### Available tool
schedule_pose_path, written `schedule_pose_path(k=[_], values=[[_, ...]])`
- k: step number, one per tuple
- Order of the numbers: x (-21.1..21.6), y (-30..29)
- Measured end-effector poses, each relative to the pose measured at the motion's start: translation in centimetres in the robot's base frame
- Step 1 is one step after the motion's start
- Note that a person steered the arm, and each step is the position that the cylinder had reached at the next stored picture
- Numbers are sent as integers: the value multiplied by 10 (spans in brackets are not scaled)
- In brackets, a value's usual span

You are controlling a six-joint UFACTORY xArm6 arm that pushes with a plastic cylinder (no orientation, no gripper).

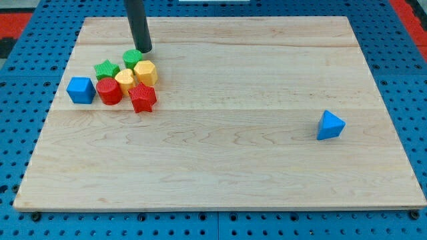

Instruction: Move the blue cube towards right side of the red star

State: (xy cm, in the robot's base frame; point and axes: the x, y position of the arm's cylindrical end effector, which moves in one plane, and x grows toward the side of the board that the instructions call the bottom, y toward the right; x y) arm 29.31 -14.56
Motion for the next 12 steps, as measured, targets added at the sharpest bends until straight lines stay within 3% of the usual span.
schedule_pose_path(k=[2, 3, 4, 6, 7, 8, 9, 10, 11, 12], values=[[29, -4], [-6, -21], [-15, -76], [9, -92], [34, -50], [47, -44], [50, -54], [54, -103], [102, -112], [156, -82]])
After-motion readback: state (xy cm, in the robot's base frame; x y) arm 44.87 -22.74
